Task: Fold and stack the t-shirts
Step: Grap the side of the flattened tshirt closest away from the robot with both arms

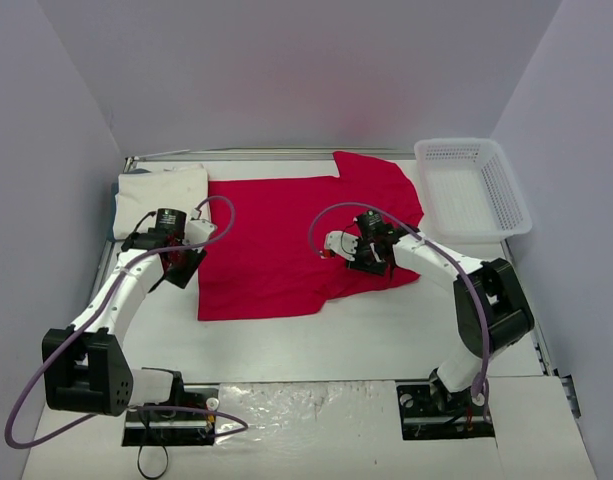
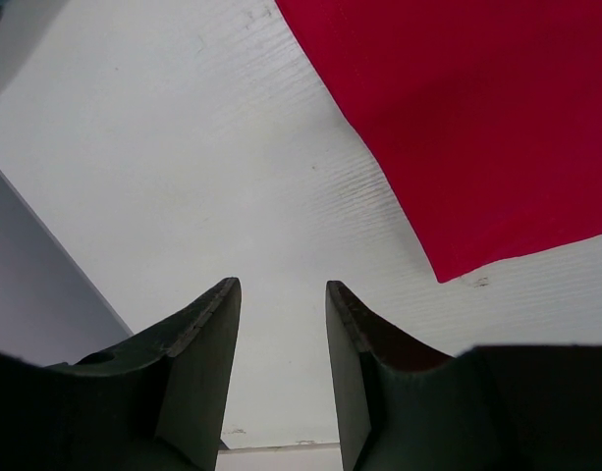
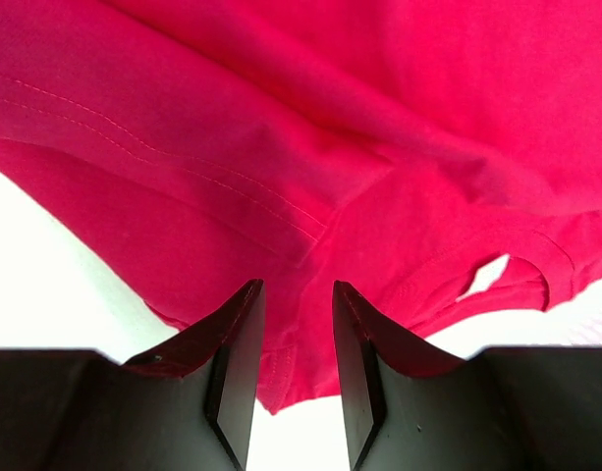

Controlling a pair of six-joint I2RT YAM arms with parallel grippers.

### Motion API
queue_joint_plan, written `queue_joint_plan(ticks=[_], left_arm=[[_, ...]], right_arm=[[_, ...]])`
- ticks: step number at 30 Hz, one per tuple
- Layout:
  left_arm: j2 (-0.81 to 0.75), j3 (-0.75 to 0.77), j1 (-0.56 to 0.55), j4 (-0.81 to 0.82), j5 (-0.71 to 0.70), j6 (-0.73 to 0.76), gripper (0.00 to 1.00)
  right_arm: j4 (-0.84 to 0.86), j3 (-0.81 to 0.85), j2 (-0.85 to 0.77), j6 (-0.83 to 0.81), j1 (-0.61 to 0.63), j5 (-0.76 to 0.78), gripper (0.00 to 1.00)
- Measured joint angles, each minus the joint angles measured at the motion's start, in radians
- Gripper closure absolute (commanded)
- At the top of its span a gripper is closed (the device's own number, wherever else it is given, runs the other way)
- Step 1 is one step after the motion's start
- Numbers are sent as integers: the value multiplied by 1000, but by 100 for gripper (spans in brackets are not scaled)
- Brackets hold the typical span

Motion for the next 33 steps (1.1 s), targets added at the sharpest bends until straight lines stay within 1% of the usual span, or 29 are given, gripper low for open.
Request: queue_joint_plan(ticks=[10,33], left_arm=[[2,0,0,6,-5,0,61],[11,0,0,7,-6,0,62]], right_arm=[[5,0,105,-4,1,-24,69],[8,59,148,6,1,-31,72]])
